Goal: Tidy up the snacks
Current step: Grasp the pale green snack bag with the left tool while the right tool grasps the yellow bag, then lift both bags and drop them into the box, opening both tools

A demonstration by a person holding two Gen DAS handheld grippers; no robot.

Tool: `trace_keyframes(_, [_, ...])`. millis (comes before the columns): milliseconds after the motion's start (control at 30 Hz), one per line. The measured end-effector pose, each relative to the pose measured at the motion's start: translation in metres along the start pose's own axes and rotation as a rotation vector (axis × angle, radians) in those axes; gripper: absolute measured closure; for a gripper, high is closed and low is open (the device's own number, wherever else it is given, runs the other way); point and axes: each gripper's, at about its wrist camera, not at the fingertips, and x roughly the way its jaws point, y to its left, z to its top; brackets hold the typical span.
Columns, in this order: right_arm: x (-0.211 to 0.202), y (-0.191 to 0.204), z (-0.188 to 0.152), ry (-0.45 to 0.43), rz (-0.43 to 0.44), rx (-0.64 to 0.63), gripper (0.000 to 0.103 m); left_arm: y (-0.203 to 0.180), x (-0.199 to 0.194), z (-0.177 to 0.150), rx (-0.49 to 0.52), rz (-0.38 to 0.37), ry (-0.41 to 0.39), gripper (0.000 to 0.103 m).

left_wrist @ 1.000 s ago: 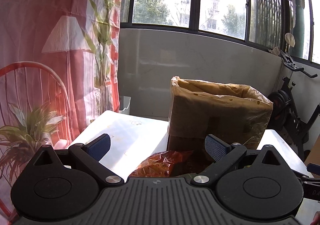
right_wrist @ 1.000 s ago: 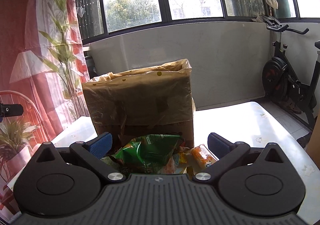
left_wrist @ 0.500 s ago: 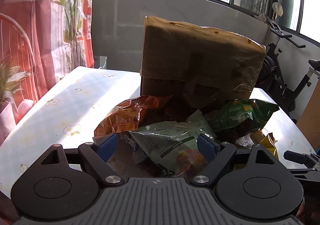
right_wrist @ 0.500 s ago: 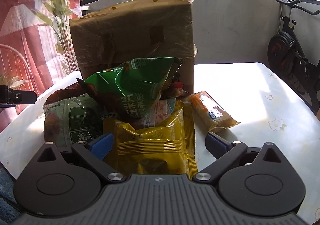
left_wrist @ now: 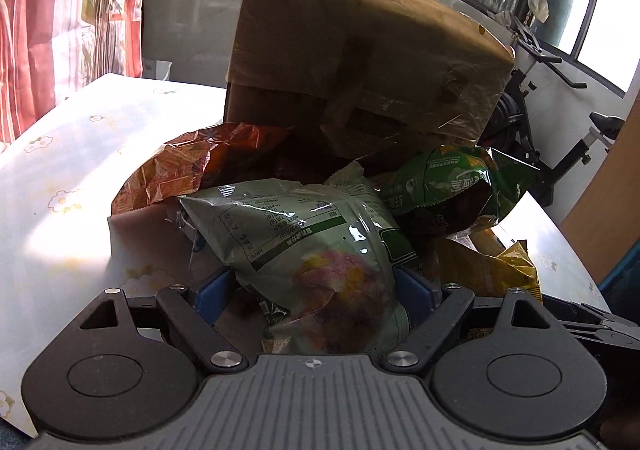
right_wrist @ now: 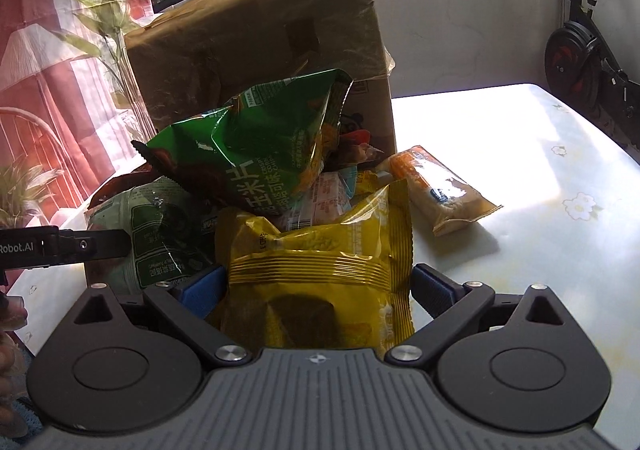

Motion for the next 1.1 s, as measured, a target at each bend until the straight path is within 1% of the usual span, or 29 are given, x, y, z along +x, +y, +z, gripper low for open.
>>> trace_keyframes(100, [0.001,-0.001,-0.001,0.003,0.003,0.005,0.003,-0.001,0.012,-0.005,-0.006,-0.028,0.030,0.012])
trace_keyframes(133, [0.001,-0.001,-0.001,0.001,0.005,0.005,0.003,-0.001,0.015,-0.008,-0.016,-0.045,0.038,0.012])
trace_keyframes(167, [0.001,-0.001,-0.001,0.001,0.008,0.008,0.003,0.002,0.017,-0.009,-0.042,-0.078,0.046,0.014])
trace_keyframes(200, [0.002,-0.002,-0.002,0.002,0.012,0.016,0.003,0.007,0.019,-0.010,-0.079,-0.120,0.056,0.021])
trace_keyframes(233, [0.002,-0.004,-0.002,0.003,0.020,0.030,0.003,0.010,0.019,-0.011,-0.098,-0.131,0.051,0.026])
trace_keyframes(300, [0.002,-0.008,-0.003,-0.001,0.029,0.050,0.004,0.010,0.017,-0.012,-0.066,-0.111,0.045,0.034])
trace_keyframes(433, [0.000,-0.010,-0.004,0.009,0.049,0.072,0.009,0.006,0.007,-0.013,-0.016,-0.103,0.037,0.041])
trace_keyframes(467, [-0.001,-0.009,-0.004,0.014,0.058,0.067,0.015,0.004,0.002,-0.013,0.003,-0.100,0.035,0.041])
trace_keyframes(500, [-0.002,-0.007,-0.003,0.019,0.071,0.062,0.018,0.002,-0.002,-0.012,0.022,-0.094,0.035,0.042])
trace_keyframes(600, [-0.007,-0.001,-0.003,0.028,0.045,0.032,0.023,-0.004,-0.017,-0.013,0.069,-0.076,0.023,0.043])
trace_keyframes(667, [-0.012,-0.001,-0.002,0.023,0.048,0.035,0.023,-0.005,-0.027,-0.013,0.088,-0.068,0.005,0.043])
trace_keyframes(767, [-0.022,-0.004,0.001,0.007,0.054,0.059,0.023,-0.004,-0.044,-0.010,0.084,-0.056,-0.032,0.043])
trace_keyframes(900, [-0.034,-0.007,0.004,-0.006,0.023,0.072,0.023,-0.003,-0.066,-0.004,0.087,-0.034,-0.098,0.043])
trace_keyframes(967, [-0.041,-0.011,0.003,-0.022,0.014,0.085,0.023,-0.004,-0.076,0.002,0.108,-0.022,-0.134,0.043])
trace_keyframes(1100, [-0.059,-0.024,0.005,-0.066,-0.013,0.132,0.023,0.004,-0.096,0.022,0.112,0.003,-0.222,0.043])
